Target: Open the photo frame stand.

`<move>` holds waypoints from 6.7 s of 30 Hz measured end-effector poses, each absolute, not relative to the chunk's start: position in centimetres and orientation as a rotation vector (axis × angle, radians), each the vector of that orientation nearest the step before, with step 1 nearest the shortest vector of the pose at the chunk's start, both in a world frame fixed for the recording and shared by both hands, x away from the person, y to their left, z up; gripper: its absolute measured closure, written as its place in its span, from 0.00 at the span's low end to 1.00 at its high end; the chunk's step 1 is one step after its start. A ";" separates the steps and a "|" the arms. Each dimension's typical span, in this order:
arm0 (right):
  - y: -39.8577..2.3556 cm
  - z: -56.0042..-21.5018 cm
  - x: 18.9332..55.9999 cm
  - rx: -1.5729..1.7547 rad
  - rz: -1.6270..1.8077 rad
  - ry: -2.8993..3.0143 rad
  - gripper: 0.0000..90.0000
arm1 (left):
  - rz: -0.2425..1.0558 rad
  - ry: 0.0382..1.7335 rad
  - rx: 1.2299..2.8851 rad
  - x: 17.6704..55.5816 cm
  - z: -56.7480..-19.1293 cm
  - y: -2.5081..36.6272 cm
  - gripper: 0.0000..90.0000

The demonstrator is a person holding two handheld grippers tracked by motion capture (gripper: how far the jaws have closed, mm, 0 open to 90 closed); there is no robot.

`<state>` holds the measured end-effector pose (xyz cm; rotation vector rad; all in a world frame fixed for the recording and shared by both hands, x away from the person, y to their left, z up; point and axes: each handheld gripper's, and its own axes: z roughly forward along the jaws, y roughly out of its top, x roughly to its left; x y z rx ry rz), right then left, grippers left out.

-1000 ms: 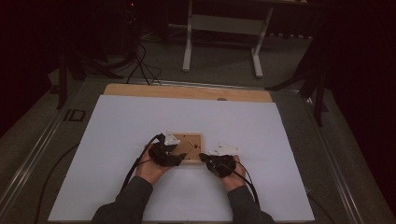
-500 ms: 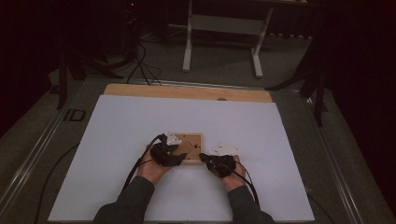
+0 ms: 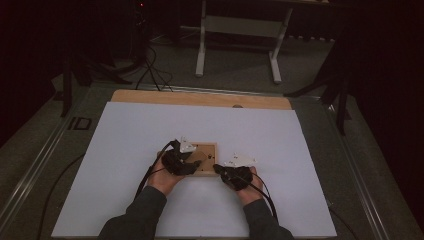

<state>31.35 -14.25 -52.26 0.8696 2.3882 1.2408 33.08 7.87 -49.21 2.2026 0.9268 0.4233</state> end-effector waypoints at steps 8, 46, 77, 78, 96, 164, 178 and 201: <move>-14.3 -52.3 31.4 0.870 1.243 2.390 0.99 | 0.410 0.925 2.161 33.0 -48.9 8.4 0.53; -14.3 -52.3 31.3 0.870 1.242 2.387 0.99 | 0.336 0.946 2.172 30.2 -49.8 11.7 0.99; -14.2 -52.3 31.3 0.869 1.242 2.386 0.99 | 0.298 0.956 2.141 31.7 -48.2 10.1 0.91; -14.2 -52.3 31.3 0.868 1.243 2.386 0.99 | 0.297 0.960 2.140 31.8 -48.1 10.1 0.90; -14.3 -52.3 31.3 0.867 1.246 2.386 0.99 | 0.202 0.991 2.116 32.5 -48.6 9.7 0.67; -14.3 -52.3 31.3 0.863 1.245 2.390 0.98 | -0.035 1.215 2.030 35.8 -50.2 9.1 0.58; -14.4 -52.1 31.4 0.878 1.230 2.391 0.86 | 0.010 1.210 2.056 35.5 -50.1 8.8 0.59; -15.3 -50.8 31.5 0.883 1.224 2.368 0.73 | 0.209 1.081 2.113 33.5 -49.4 8.3 0.60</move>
